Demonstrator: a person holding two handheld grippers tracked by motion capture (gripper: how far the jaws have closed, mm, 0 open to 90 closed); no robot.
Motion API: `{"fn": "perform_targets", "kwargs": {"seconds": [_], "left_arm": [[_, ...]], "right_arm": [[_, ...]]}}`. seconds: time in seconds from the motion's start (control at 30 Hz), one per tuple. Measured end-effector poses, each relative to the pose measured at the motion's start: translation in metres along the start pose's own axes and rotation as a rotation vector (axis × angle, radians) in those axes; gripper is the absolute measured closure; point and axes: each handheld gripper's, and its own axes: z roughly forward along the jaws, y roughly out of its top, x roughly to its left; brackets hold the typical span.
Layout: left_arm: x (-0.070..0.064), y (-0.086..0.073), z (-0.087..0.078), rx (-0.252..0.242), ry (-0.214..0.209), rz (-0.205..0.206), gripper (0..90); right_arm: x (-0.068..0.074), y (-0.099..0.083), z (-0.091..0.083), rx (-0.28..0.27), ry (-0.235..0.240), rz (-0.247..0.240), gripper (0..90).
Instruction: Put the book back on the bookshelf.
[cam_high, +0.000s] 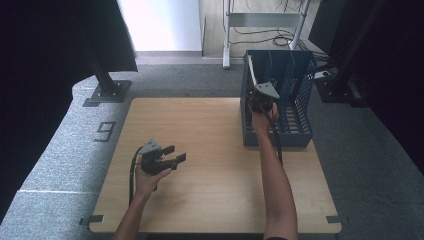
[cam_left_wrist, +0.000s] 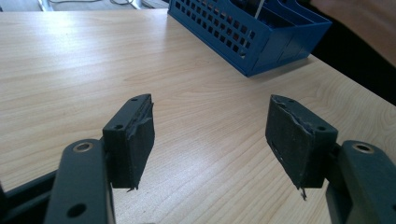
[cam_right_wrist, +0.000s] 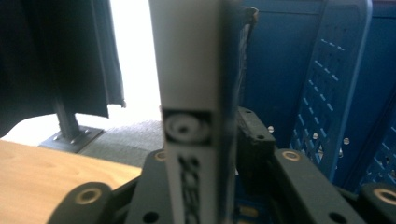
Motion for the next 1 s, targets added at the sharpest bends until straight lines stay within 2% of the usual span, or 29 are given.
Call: {"fn": "perform_targets", "kwargs": {"seconds": [0.13, 0.33, 0.63, 0.73, 1.0], "left_arm": [[-0.002, 0.000, 0.001, 0.004, -0.005, 0.005, 32.7], [-0.005, 0.000, 0.001, 0.006, -0.008, 0.011, 32.6], [-0.003, 0.000, 0.003, 0.019, -0.008, 0.009, 32.7], [-0.002, -0.001, 0.004, 0.021, -0.008, 0.007, 32.7], [0.000, -0.001, 0.003, 0.022, -0.006, 0.003, 32.7]], "right_arm": [[0.003, 0.004, -0.012, 0.044, 0.020, -0.019, 68.6], [0.000, -0.001, -0.022, 0.034, 0.023, -0.002, 73.8], [-0.002, -0.002, -0.018, 0.014, 0.011, -0.012, 77.3], [-0.002, -0.002, -0.016, 0.006, 0.004, -0.002, 77.5], [-0.004, 0.002, -0.007, 0.022, -0.006, 0.000, 76.8]]}}
